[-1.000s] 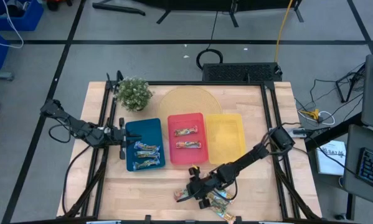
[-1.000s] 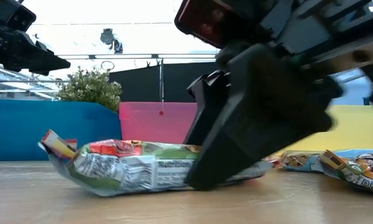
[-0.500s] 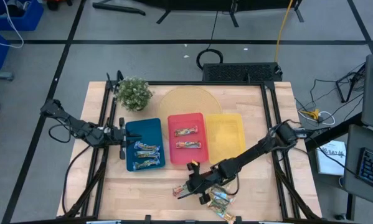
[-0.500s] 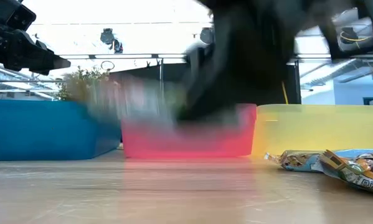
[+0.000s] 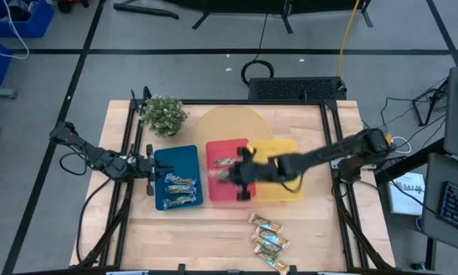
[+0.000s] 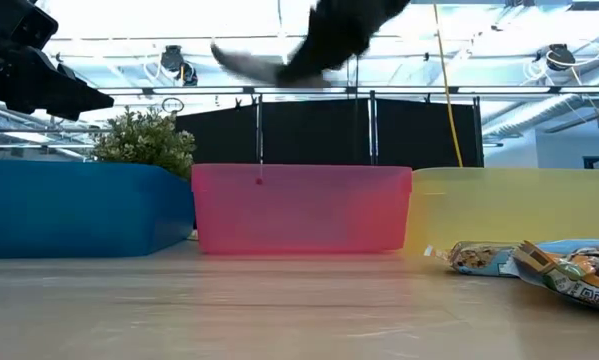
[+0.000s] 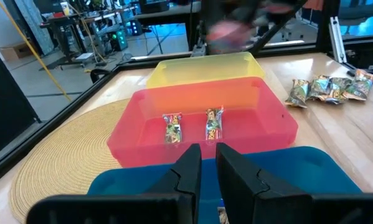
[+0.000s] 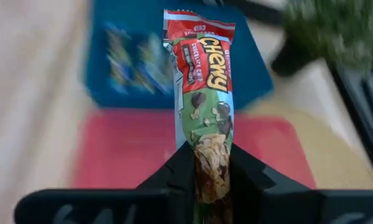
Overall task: Pick and place Granola Bars by type
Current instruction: Put the red granola bar into the pink bin, then put the yellow granola bar into the yellow bin
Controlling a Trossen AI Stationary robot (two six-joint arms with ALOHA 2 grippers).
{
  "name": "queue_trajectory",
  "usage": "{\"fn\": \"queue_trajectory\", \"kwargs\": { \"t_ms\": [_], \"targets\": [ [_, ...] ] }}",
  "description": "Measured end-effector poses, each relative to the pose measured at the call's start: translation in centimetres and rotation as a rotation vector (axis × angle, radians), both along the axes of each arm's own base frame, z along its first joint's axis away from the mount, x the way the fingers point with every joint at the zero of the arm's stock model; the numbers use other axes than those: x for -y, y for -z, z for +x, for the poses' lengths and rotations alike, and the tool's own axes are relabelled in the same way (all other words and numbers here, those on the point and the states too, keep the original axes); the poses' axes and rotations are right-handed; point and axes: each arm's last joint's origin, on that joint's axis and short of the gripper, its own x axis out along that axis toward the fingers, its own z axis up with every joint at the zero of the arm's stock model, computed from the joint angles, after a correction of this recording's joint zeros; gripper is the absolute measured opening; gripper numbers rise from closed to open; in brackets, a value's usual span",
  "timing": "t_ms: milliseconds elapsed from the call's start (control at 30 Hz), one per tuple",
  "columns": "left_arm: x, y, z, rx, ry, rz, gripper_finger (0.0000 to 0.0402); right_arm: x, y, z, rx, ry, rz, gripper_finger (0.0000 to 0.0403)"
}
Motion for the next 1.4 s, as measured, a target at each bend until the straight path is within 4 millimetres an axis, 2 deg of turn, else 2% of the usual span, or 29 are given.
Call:
{"fn": "queue_trajectory", "kwargs": {
  "t_ms": [133, 233, 467, 600, 733, 900, 1233, 1300, 1400],
  "targets": [
    [0.0, 0.0, 0.0, -0.001, 0.001, 0.002, 0.0058, 4.1, 1.6, 0.4, -0.107, 0.065, 0.047, 0.0054],
    [0.0, 0.0, 0.0, -0.005, 0.001, 0.007, 0.0058, 5.8, 3.9, 1.1, -0.191, 0.064, 0.090, 0.0056],
    [0.0, 0.0, 0.0, -0.002, 0.002, 0.009, 0.0058, 7.2, 8.4, 2.5, -0.287, 0.075, 0.115, 0.0050],
    [0.0, 0.0, 0.0, -0.001, 0.002, 0.009, 0.0058, 7.1, 9.8, 2.8, -0.312, 0.080, 0.121, 0.0053],
    [0.0, 0.0, 0.0, 0.000, 0.002, 0.007, 0.0058, 7.1, 10.0, 2.7, -0.333, 0.084, 0.121, 0.0058],
    [0.0, 0.0, 0.0, 0.001, 0.001, 0.001, 0.0058, 6.8, 8.8, 2.5, -0.299, 0.076, 0.120, 0.0076],
    [0.0, 0.0, 0.0, -0.001, 0.001, 0.000, 0.0058, 6.3, 8.4, 2.2, -0.309, 0.102, 0.126, 0.0160],
    [0.0, 0.0, 0.0, -0.002, 0.000, 0.000, 0.0058, 6.3, 7.7, 1.8, -0.311, 0.120, 0.128, 0.0168],
    [0.0, 0.0, 0.0, -0.003, 0.001, 0.001, 0.0058, 6.1, 5.2, 0.7, -0.283, 0.128, 0.138, 0.0169]
  ]
}}
